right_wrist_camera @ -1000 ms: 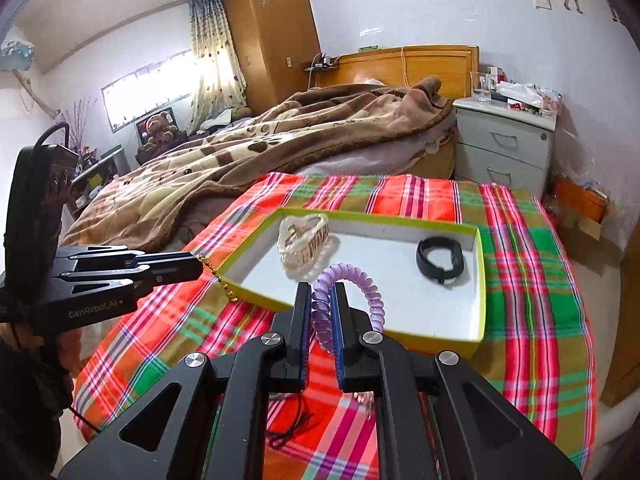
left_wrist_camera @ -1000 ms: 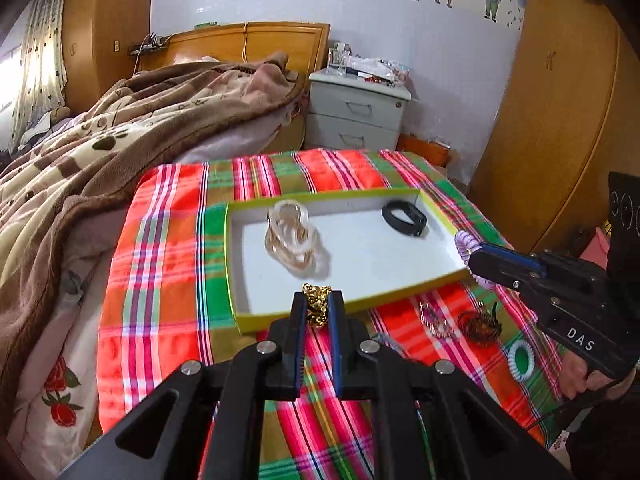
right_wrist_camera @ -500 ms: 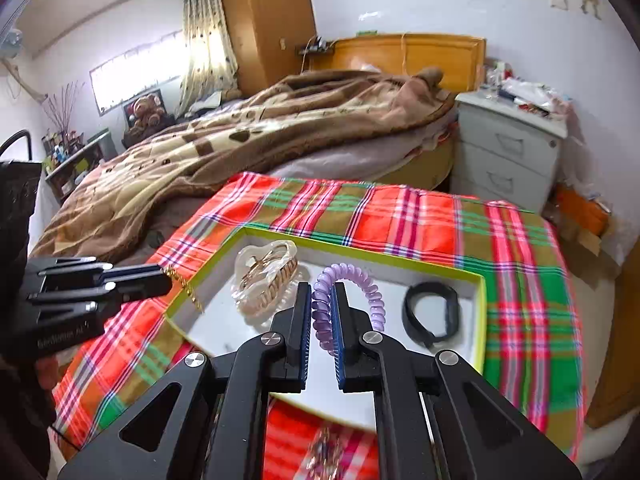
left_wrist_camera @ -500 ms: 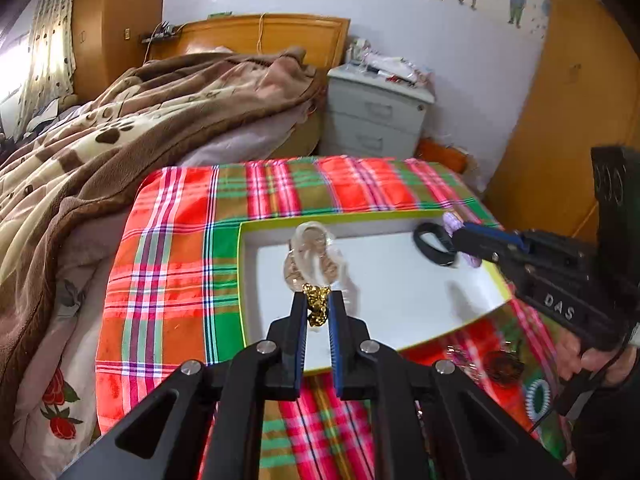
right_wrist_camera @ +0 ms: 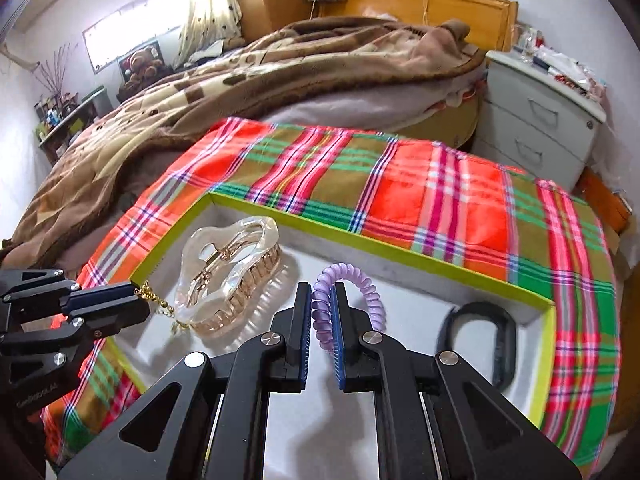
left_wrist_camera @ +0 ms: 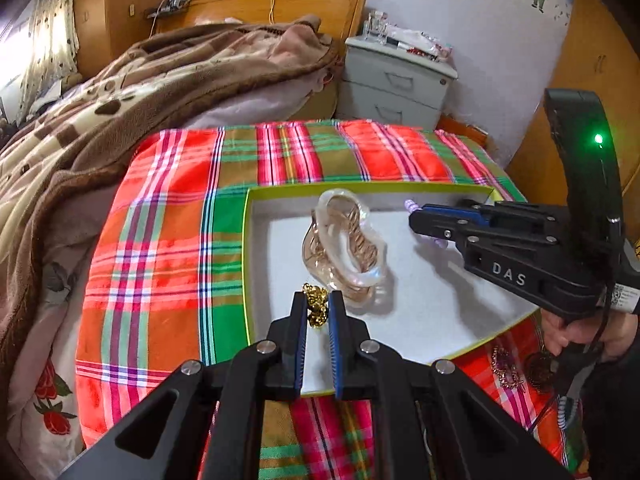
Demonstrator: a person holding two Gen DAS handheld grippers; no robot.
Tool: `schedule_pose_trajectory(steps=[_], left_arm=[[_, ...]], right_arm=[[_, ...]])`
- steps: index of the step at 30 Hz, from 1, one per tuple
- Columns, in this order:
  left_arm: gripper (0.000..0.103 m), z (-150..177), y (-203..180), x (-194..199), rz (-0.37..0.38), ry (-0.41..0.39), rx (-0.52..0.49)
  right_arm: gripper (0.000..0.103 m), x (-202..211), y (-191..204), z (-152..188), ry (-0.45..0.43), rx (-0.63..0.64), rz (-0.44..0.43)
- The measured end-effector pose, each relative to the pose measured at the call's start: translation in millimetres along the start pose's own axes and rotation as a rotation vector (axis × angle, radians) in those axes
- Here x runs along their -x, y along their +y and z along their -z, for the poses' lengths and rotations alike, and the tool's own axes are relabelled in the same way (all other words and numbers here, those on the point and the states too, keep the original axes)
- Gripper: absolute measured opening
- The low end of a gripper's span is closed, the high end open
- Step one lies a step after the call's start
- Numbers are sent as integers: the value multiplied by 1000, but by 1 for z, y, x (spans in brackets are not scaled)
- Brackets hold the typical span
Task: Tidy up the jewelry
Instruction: 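Carry the gold chain in the left tool and purple hair tie in the right tool into the box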
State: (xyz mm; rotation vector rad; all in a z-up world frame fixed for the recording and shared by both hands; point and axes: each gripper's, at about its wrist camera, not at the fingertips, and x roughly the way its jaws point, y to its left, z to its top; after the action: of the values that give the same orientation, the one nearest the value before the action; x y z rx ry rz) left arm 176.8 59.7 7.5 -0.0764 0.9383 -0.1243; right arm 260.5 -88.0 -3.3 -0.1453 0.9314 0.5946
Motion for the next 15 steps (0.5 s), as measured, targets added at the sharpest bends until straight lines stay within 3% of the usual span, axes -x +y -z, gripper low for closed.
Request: schedule_pose_trajectory(steps=[15], left_arm=[[11,3,-1,-9,-12,20,4]], right_arm=[[10,-20,4,-2,51,22,-3]])
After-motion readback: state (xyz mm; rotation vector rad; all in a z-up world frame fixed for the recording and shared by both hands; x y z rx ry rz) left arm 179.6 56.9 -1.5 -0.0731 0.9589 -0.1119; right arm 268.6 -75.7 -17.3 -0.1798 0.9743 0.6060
